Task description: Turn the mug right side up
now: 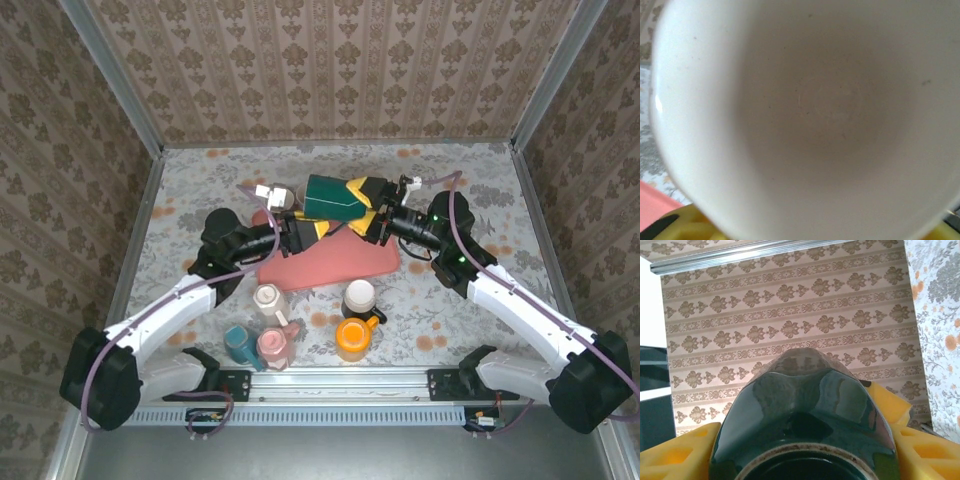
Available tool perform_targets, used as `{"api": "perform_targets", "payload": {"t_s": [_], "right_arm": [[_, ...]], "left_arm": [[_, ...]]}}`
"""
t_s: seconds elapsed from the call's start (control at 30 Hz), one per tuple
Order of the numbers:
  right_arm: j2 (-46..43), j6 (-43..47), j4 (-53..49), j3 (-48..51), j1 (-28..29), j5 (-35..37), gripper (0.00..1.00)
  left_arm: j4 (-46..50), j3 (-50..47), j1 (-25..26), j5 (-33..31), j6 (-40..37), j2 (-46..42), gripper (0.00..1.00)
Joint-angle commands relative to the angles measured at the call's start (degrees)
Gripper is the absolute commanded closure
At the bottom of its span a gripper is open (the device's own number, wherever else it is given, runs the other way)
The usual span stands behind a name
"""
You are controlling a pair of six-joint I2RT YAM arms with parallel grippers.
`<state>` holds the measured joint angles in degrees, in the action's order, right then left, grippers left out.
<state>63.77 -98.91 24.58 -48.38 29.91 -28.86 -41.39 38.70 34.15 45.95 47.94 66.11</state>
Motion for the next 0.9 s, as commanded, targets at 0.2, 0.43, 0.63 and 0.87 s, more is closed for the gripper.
{"api": "perform_targets", "payload": {"t_s": [0.2, 0.43, 0.63, 0.87], "right_arm": [[-3.39, 3.68, 3.48, -0.74, 1.47, -2.54, 0.66], [-11.98, 18.61, -13.18, -0.19, 0.74, 5.91, 0.0], [-18.35, 30.94, -30.34, -0.31, -1.15, 14.08, 0.0], [-23.2, 39.0, -36.64, 2.85, -1.52, 20.95, 0.01]], "left_arm": [[-9.87, 1.2, 0.65, 4.99, 0.62, -0.13, 1.0], [12.35, 1.11, 0.64, -1.83, -12.61, -11.84, 1.0], [46.42, 6.98, 1.0, -21.12, -30.08, -19.36, 1.0], [67.96, 14.46, 1.0, -37.98, -36.35, -12.39, 1.0]]}}
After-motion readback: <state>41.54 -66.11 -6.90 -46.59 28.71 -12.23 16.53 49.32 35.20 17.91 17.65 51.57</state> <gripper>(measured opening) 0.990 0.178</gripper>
